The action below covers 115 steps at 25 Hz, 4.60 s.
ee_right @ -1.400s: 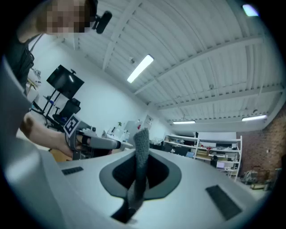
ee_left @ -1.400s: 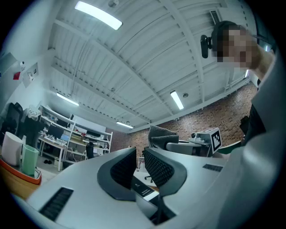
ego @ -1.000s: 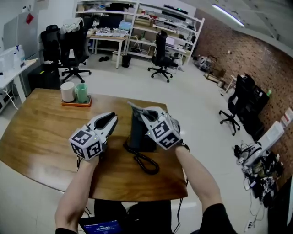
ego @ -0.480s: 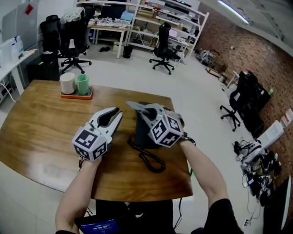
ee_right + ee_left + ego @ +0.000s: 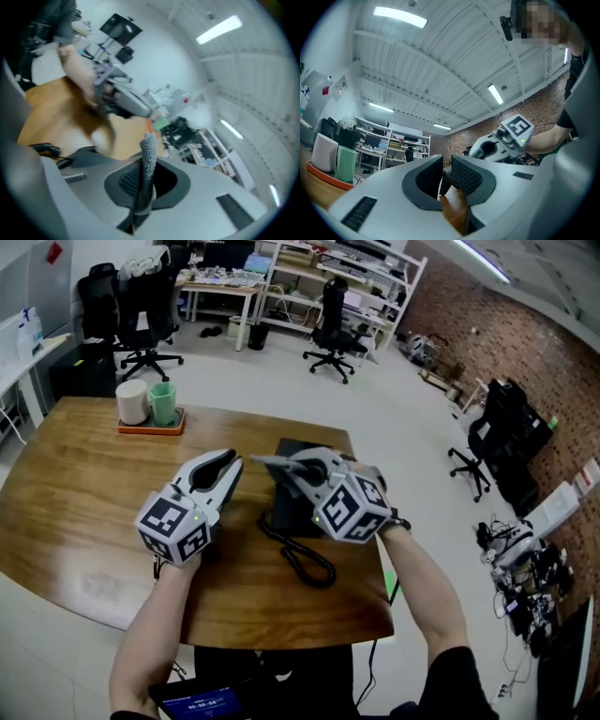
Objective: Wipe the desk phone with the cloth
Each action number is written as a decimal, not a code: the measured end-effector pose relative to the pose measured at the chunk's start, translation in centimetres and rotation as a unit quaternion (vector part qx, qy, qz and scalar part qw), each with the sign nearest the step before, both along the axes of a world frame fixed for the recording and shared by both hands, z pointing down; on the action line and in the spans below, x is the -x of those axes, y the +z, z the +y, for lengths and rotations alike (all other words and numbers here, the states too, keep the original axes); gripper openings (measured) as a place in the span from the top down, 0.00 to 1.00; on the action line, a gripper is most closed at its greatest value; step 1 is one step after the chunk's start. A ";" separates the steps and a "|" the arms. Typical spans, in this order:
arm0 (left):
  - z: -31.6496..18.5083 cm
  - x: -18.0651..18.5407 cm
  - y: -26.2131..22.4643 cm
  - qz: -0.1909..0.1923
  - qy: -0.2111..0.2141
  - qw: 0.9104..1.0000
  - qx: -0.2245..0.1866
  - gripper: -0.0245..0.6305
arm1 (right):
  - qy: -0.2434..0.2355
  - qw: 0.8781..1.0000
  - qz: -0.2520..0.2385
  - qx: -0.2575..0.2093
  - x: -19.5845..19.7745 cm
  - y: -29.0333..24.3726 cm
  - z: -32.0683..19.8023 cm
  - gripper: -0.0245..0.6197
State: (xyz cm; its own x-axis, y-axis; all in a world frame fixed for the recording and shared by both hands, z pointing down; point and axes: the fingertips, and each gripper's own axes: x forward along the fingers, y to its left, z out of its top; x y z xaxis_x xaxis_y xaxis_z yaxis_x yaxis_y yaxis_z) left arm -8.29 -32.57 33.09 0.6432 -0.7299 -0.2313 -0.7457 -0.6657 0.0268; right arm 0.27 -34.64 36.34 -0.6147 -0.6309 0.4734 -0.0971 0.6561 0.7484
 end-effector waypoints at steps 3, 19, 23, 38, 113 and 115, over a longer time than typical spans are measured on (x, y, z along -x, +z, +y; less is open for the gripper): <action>0.1 -0.1 0.2 -0.007 -0.001 1.000 -0.002 0.90 | 0.104 0.992 -0.070 -0.023 -0.9 -2.0 -6.6 0.92; 0.4 -0.7 0.1 -0.031 0.002 1.000 -0.006 0.90 | -0.106 0.986 0.111 0.057 -0.6 7.0 9.9 0.92; 0.2 -0.7 0.4 -0.031 0.001 1.000 -0.005 0.90 | -0.122 0.981 0.126 0.076 -1.1 6.5 10.2 0.92; 0.4 -0.8 0.1 -0.035 0.003 0.999 -0.009 0.90 | 0.080 0.996 -0.026 -0.011 -1.4 0.7 -4.5 0.92; 0.4 -0.3 0.6 -0.031 0.006 0.999 -0.008 0.90 | 0.178 0.981 -0.081 -0.019 -6.0 -1.8 -8.6 0.92; 0.5 -0.4 0.5 -0.032 0.007 0.999 -0.009 0.90 | 0.175 0.983 -0.060 -0.011 -6.0 -0.5 -8.8 0.92</action>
State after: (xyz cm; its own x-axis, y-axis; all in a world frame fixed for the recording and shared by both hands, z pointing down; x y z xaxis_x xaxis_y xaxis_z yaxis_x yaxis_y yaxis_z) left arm -7.85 -32.05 33.56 0.6667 -0.7174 -0.2019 -0.7366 -0.6756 -0.0318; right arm 6.28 -43.41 35.84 -0.4087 -0.8235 0.3934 -0.4032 0.5497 0.7316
